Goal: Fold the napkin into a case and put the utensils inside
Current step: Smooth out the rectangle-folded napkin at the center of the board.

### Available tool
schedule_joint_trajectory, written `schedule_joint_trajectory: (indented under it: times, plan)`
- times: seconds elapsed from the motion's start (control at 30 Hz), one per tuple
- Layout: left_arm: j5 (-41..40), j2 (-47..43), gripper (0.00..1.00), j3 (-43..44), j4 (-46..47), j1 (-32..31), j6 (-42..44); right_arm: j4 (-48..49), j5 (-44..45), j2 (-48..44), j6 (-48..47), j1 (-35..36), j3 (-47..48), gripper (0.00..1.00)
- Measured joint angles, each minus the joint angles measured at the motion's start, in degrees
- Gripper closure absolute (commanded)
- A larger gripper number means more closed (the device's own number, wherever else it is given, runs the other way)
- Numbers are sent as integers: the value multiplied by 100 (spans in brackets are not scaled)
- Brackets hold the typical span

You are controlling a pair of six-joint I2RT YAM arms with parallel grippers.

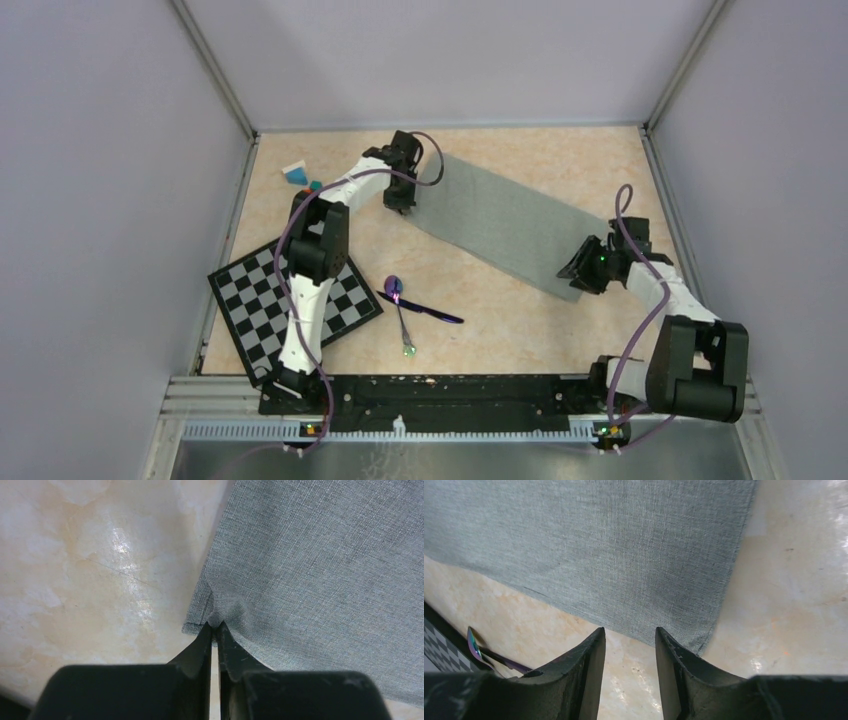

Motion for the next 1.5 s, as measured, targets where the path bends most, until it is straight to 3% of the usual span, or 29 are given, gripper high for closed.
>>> schedule_joint_trajectory:
  times: [0.33, 0.63, 1.03, 1.1, 1.23, 1.37, 1.5]
  plan:
    - [4, 2, 90, 0, 2, 0, 0, -291, 643, 205, 146, 251, 0, 58]
    - [46, 2, 90, 0, 4, 15, -2, -741, 1180, 149, 636, 841, 190, 65]
    - [37, 2, 88, 20, 2, 17, -4, -74, 1351, 726, 844, 1193, 188, 72]
    - [28, 0, 87, 20, 7, 17, -4, 17, 1375, 708, 846, 1193, 157, 67]
    - [66, 20, 88, 35, 2, 37, -7, 175, 1259, 632, 673, 1270, 160, 46]
    - [133, 33, 88, 59, 4, 72, -13, 579, 800, 619, 627, 1360, 280, 43]
    - [155, 33, 89, 57, 24, 85, -24, 1453, 208, 1593, 813, 1762, 1281, 50]
